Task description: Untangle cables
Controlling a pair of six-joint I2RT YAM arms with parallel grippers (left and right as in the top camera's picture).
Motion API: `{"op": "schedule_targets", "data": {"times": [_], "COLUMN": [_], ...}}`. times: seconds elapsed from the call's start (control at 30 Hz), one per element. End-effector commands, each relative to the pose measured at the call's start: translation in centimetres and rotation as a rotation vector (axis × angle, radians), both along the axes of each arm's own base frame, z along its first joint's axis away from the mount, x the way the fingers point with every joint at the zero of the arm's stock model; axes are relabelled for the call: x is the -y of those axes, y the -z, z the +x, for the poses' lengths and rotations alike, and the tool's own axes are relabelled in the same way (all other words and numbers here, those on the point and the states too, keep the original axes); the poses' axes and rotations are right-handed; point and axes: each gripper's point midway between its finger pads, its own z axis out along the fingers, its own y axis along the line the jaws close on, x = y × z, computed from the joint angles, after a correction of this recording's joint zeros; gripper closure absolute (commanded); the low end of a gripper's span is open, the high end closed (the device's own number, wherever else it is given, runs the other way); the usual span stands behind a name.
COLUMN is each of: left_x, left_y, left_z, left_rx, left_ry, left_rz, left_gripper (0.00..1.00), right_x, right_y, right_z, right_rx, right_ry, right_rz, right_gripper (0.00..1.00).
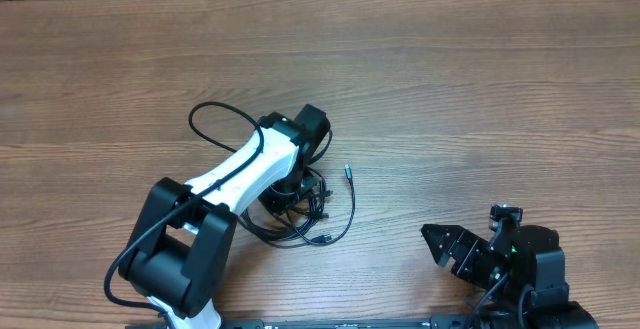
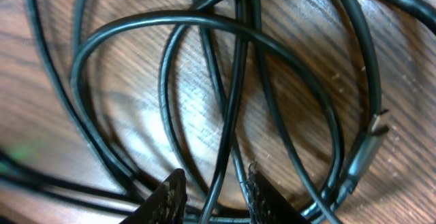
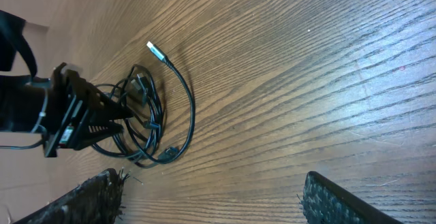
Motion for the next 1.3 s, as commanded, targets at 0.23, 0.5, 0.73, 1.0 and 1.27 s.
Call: {"op": "schedule_targets", "data": {"times": [0.23,0.5,0.73,1.0,1.27], "left_x": [-0.6,0.2,4.6,8.6,7.0], "left_y": [0.9,-4.6,-15.3,-26.5,-31.7], "left_z": [-1.0,0.2,3.1,1.7,-1.8], "left_rx": [-0.023,0.143,0.584,0.971,1.167], "left_ry": [-0.03,0.014,0.281,0.678,0.866], "left_rz": [0.006,-0.104,-0.38,-0.638,-0.625], "left_gripper": [0.95,0.95,0.96,0.96,0.96], "right_x": [0.1,-1.3,-2.6,-5.0,-5.3], "right_y": [-0.3,-0.8,-1.4,-3.3,-4.7], "right_z": [0.2,-0.6,-1.2,-2.6,-1.5], "right_rx": [0.019,0.005,-0.01,-0.068,-0.026], "right_ry": [0.003,-0.062,-0.112,-0.187,-0.169], "right_rz": [-0.003,0.063,0.142,0.332,0.377], "right_gripper": [0.18,0.07,0.05,0.05,0.05]}}
